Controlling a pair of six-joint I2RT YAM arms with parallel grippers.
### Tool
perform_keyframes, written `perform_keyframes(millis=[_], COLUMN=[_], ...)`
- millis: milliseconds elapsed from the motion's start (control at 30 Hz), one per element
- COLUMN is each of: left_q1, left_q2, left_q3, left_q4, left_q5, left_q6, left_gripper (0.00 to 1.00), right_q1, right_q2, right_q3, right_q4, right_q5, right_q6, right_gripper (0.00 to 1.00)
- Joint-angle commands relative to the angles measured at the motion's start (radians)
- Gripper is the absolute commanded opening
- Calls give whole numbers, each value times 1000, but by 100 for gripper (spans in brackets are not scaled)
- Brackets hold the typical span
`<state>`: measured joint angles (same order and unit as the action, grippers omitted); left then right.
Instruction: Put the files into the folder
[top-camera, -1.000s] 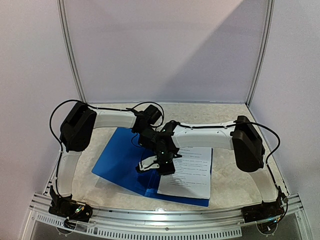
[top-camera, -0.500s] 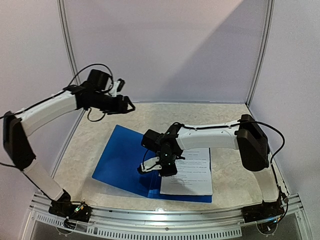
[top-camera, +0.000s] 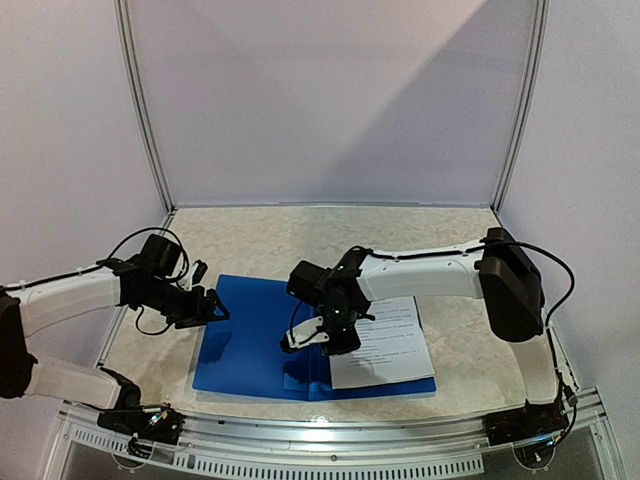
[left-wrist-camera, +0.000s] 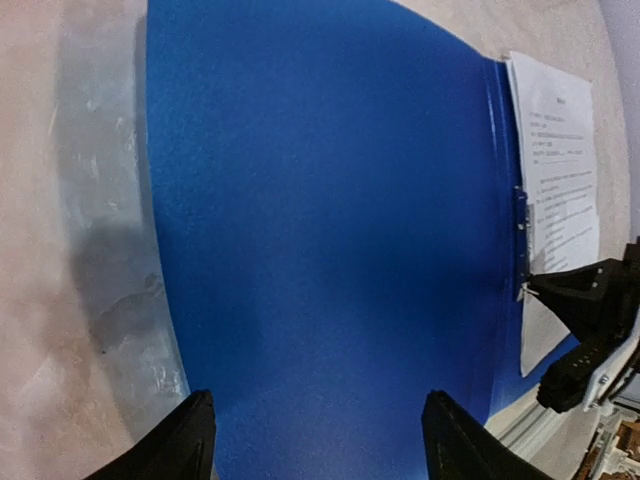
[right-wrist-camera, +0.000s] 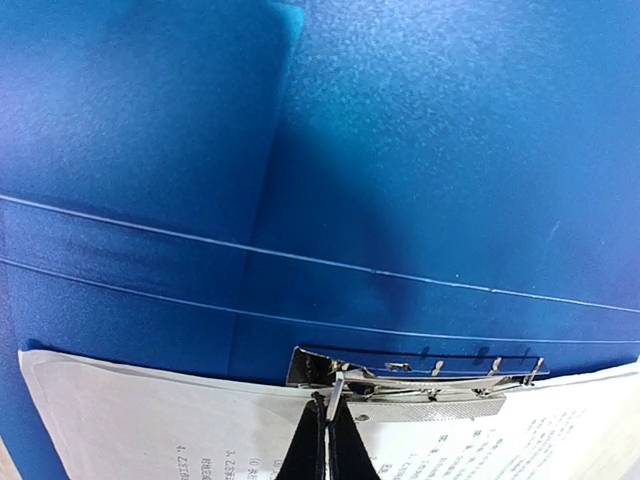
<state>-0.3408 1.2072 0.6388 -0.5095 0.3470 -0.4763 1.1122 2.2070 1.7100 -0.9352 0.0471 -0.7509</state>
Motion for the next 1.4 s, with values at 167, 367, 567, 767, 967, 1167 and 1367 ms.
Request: perform_keyframes(millis=[167,367,567,767,967,1167,1367], left_q1=[8,-75,-213,-314,-373,-418,-456], left_q2=[-149,51,369,651,810,843,934], left_q3=[65,315,465,517,441,400,383], left_q4=[142,251,428,687,1022,1177,1270], left_q5=[60,63,89,164,265,263,266], left_q6=[-61,-65,-108,-188,-337,-402,-466], left_gripper=[70,66,58,51,45,43,41], right_q1=[5,5,6,5,5,5,11], right_q2=[10,-6,-13,21,37,53,89], right_q3=[-176,-163,-146,-74,-57,-40,6], right_q4=[-96,-136,-156,-195,-198,-215,-256], right_q5=[-20,-33,-29,-36,-27,-20,22], right_q6=[-56,-93,-127,-106,-101,-100,-100], right_gripper=[0,0,0,0,0,0,0])
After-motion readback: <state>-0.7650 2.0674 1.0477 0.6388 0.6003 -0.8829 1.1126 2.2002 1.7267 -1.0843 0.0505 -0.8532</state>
